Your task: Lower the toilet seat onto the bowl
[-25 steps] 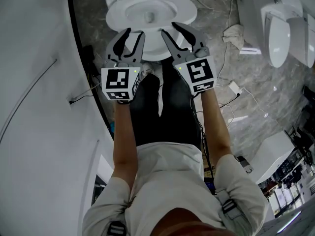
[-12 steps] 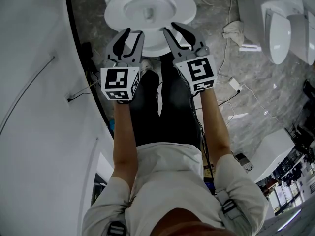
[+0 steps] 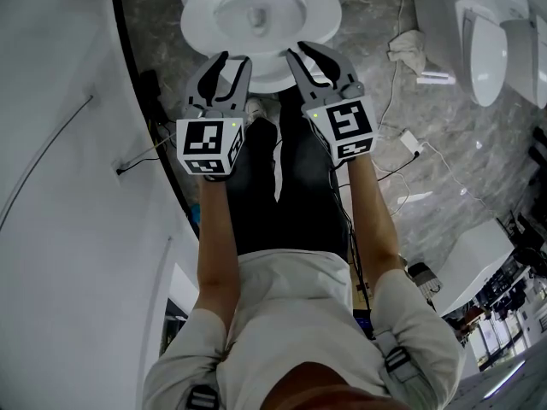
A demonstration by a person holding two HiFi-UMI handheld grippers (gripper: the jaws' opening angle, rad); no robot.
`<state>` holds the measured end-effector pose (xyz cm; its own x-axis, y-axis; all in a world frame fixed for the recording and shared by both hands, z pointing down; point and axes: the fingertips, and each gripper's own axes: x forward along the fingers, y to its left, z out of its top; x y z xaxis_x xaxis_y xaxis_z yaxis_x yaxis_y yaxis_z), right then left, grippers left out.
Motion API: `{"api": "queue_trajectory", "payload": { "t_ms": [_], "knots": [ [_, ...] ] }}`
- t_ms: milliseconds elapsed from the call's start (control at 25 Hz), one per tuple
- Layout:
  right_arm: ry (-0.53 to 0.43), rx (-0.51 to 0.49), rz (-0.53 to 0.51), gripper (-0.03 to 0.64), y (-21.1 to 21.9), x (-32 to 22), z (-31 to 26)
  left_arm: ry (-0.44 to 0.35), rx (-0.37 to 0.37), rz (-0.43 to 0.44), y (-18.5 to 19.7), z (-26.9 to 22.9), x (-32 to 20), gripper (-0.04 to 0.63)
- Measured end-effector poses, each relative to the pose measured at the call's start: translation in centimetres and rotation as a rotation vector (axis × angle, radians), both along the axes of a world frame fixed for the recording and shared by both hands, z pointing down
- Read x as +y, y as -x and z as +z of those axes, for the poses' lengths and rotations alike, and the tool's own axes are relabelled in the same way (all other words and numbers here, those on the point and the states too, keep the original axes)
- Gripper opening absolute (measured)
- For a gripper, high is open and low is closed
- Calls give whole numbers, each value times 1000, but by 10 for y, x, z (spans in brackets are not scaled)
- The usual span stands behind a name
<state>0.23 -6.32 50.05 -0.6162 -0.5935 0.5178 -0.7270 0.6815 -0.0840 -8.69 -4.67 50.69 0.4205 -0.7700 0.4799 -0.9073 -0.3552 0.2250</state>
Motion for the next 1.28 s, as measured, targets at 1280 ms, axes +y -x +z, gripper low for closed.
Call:
{"api": "queue_trajectory", "payload": {
  "t_ms": [1280],
  "knots": [
    [125,21,17,80,-13,60,67,116,40,-12,-5,66,44,158]
  ]
}}
